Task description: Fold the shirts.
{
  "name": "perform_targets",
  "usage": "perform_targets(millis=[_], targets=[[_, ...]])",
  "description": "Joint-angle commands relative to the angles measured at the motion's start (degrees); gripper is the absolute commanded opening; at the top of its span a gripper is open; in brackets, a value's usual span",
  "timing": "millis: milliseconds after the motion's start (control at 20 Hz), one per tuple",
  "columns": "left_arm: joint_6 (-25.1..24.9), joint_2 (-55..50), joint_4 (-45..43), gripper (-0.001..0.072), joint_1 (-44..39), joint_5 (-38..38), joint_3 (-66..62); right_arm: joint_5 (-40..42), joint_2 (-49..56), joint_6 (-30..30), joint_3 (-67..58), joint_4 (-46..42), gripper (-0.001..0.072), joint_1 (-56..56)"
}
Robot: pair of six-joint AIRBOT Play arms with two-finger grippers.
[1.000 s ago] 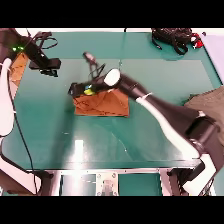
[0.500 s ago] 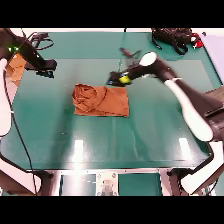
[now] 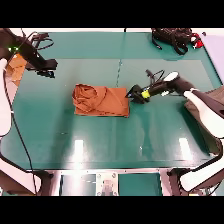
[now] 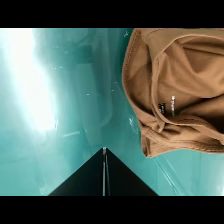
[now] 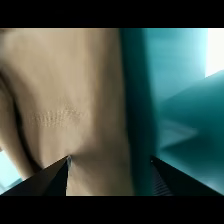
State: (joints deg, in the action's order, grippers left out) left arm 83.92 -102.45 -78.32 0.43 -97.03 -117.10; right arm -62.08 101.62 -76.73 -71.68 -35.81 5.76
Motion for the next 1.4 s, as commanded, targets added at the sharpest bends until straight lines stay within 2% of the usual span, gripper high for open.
perform_targets(millis=[0,150,250,400,600,1000,1350], targets=[[0.1,0.0,1.0,0.0022,0.0,-0.1,0.0,4.7,3.5,6.5,2.6,13.2,0.0408,4.9],[0.0,0.0,1.0,0.0023,0.0,-0.1,0.0,4.3,3.3,7.6,-0.6,15.5,0.0032,6.7],[0.0,0.0,1.0,0.0022,0.0,-0.1,0.0,3.0,0.3,7.5,-4.7,15.4,0.002,5.1],[0.0,0.0,1.0,0.0022,0.0,-0.2,0.0,1.2,-8.1,4.3,-12.7,14.6,0.002,-1.8],[0.0,0.0,1.9,0.0022,0.0,-0.5,0.0,-5.3,-16.6,-6.6,-21.7,6.1,0.0019,-17.8],[0.1,0.0,5.4,0.0022,0.0,0.0,0.0,-11.9,-26.3,-13.2,-22.2,1.8,0.002,-53.1],[0.0,0.0,5.6,0.0022,0.0,0.1,0.0,-20.3,-32.8,-23.7,-18.1,-17.3,0.0019,-69.6]])
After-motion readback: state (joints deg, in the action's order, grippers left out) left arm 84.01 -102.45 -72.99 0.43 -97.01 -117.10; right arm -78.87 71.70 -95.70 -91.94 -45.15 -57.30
